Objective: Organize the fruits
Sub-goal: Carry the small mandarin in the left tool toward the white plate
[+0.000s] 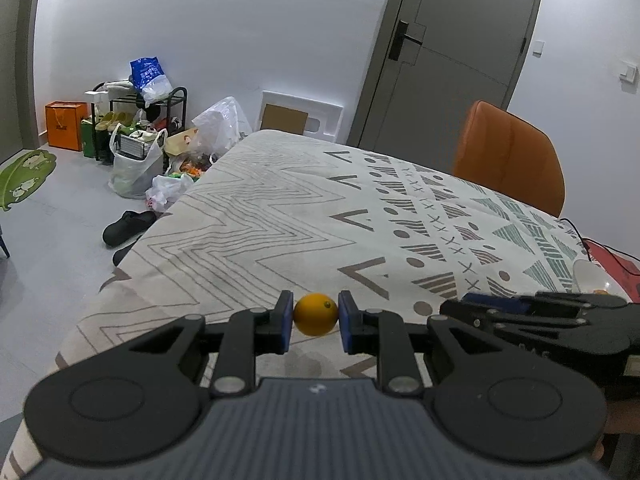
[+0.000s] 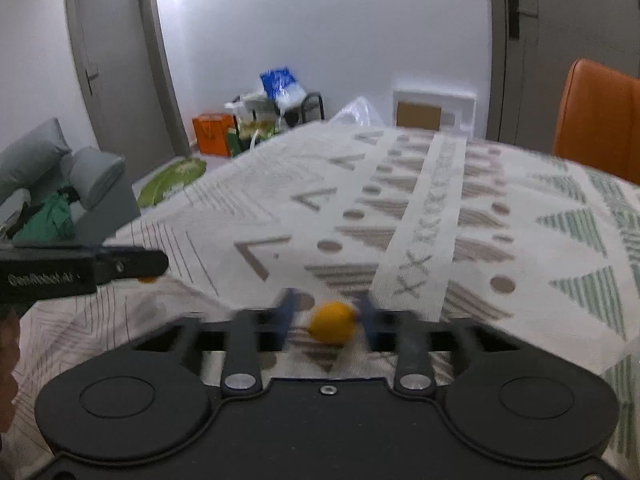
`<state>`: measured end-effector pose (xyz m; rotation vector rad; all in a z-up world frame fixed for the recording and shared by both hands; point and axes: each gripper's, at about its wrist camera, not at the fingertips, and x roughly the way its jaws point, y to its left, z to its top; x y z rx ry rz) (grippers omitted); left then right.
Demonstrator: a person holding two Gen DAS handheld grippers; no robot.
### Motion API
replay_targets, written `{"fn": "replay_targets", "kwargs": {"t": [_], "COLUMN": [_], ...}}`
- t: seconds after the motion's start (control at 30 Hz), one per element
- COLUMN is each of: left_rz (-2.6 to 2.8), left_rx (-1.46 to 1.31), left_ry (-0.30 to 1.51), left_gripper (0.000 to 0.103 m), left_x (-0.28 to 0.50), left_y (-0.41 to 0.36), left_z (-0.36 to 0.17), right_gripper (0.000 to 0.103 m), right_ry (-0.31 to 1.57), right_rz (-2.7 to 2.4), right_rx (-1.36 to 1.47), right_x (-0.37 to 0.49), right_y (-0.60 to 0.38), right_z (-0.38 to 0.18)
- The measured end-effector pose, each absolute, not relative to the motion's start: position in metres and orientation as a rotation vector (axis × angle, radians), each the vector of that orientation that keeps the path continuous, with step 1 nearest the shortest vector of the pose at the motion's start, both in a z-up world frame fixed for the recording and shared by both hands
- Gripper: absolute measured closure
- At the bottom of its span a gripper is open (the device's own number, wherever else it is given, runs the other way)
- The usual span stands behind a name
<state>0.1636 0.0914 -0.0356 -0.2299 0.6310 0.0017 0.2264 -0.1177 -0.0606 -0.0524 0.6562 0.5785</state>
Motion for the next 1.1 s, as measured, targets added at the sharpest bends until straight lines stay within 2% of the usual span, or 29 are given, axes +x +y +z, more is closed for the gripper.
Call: {"fn": "replay_targets", "kwargs": {"t": [1.1], "left_rz": [-0.161], "left_rx": [-0.165], "left_ry": [0.612], "left_gripper": [0.081], "left_x": [0.162], "left_y": [0.006], "left_z": [-0.023], "right_gripper": [0.080], "right_ry": [0.544], "right_rz": [0.428], "right_rx": [0.009], "right_x": [0.170], "right_y": [-0.217], "right_z": [-0.032]}}
